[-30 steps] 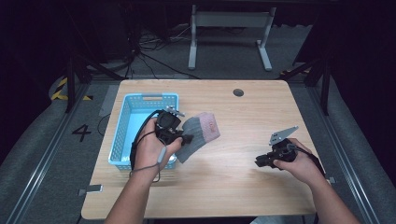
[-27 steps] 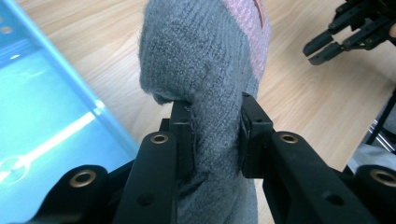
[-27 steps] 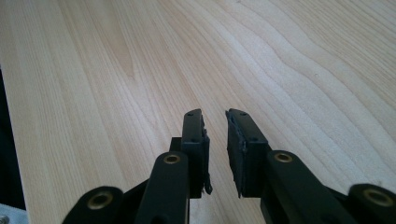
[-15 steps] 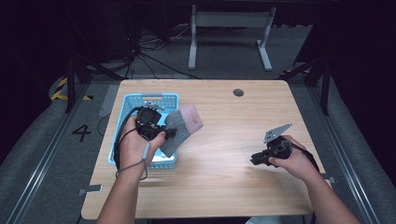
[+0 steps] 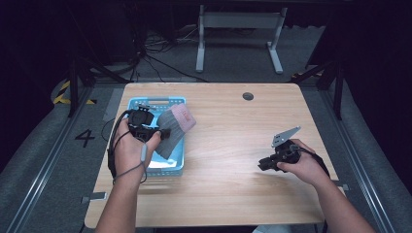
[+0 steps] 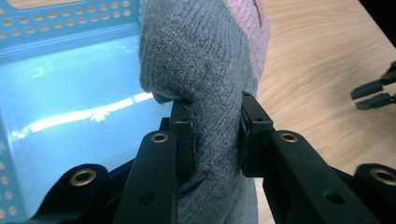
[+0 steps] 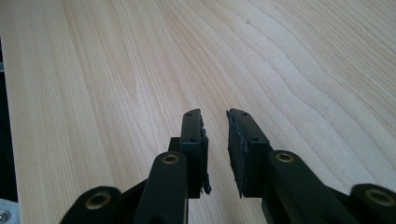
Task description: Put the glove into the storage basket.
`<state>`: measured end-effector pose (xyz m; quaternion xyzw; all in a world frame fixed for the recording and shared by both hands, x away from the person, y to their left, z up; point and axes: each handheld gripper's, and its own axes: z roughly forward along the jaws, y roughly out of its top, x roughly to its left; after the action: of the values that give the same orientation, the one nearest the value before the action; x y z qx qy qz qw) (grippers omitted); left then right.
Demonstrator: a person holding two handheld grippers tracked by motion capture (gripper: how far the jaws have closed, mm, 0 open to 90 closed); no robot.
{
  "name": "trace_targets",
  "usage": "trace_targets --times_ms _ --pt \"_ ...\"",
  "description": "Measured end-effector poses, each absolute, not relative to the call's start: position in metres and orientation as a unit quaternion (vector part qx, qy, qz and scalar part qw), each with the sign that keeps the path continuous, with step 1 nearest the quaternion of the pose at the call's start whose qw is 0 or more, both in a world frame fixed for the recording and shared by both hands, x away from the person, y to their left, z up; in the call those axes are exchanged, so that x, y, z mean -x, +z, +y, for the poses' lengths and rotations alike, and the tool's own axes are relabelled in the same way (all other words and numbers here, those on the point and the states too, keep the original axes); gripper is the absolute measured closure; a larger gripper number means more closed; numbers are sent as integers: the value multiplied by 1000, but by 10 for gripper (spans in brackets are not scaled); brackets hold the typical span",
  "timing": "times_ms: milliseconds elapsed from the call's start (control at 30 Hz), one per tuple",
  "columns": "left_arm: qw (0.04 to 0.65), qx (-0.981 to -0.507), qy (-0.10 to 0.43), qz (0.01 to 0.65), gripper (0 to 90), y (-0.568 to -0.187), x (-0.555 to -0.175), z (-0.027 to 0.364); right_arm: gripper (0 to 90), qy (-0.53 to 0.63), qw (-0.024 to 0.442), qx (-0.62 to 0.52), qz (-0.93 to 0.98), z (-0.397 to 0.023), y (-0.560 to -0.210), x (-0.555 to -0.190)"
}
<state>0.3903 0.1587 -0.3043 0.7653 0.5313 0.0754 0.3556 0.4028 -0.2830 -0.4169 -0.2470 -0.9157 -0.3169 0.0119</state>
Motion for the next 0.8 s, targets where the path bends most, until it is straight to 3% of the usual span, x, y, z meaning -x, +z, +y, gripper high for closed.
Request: trace_targets --times_ms 800 --pt "308 -713 105 621 724 -317 -422 179 746 -314 16 249 -916 -282 -420 -397"
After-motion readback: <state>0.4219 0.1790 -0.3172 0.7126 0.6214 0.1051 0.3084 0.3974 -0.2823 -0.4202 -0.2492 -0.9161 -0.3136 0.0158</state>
